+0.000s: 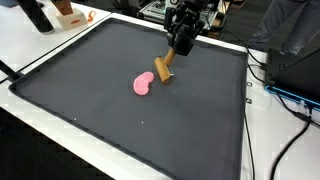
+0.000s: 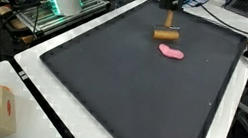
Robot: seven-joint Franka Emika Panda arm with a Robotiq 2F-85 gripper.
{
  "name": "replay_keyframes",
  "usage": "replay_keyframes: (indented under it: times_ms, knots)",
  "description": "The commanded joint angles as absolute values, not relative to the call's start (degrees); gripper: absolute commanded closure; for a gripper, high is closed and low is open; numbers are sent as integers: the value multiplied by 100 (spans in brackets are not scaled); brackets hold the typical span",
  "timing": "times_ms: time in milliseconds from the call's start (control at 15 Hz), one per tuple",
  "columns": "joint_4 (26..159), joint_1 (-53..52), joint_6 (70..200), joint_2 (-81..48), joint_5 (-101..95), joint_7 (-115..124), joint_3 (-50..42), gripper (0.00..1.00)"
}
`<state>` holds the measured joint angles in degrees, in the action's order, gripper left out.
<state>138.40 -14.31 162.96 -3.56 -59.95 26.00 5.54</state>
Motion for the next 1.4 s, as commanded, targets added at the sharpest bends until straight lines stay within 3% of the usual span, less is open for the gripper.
replay_keyframes:
  times_ms: [0, 1333]
  knots:
    - [13998, -1394, 16436, -314, -5683, 2154, 573, 76]
    - [13897, -1349, 16404, -222, -5081, 1563, 545, 76]
